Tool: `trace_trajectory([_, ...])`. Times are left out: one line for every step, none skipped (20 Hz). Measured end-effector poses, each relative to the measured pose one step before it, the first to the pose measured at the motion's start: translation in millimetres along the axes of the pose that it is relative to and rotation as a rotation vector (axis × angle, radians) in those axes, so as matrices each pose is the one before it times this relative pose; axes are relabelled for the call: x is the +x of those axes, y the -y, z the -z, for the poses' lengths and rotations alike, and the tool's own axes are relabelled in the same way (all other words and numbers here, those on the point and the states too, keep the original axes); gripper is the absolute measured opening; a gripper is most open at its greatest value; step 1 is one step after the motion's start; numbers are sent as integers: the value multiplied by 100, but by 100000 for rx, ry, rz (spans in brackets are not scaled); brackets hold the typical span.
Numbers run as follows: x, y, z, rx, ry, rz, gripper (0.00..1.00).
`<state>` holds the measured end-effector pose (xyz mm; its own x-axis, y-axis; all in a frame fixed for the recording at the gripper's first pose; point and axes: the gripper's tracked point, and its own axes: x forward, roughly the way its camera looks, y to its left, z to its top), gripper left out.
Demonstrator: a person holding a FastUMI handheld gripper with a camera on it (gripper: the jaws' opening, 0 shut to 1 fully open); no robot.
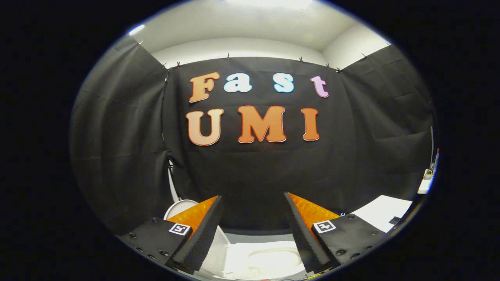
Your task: Open the toilet lid.
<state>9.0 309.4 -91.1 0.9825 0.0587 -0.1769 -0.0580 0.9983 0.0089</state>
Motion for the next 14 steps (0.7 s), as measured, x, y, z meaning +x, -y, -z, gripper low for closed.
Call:
trace_trajectory([-250, 1109, -373, -725, 580, 1003, 98])
trace_trajectory([180, 988, -315, -981, 588, 946, 98])
trace_trajectory([42, 830, -305, -1305, 465, 686, 98])
trace_trajectory([-7, 681, -240, -1147, 371, 468, 98])
trace_trajectory([38, 663, -122, -673, 386, 415, 98])
trace_trajectory([-39, 684, -38, -217, 320, 1106, 98])
trace_trajectory([-63, 637, 10, 550, -159, 866, 98])
trace_trajectory([22, 633, 277, 1458, -549, 586, 98])
trace_trajectory([-64, 256, 128, 1900, -356, 97, 98])
trace_trajectory([-138, 152, 3, 1487, -289, 118, 98])
trace_trajectory([-8, 246, -9, 355, 76, 188, 98])
trace_trajectory([-29, 342, -29, -542, 200, 647, 98])
trace_trajectory([0, 313, -18, -759, 195, 489, 98])
trace_trajectory([8, 46, -150, -490, 269, 101, 98])
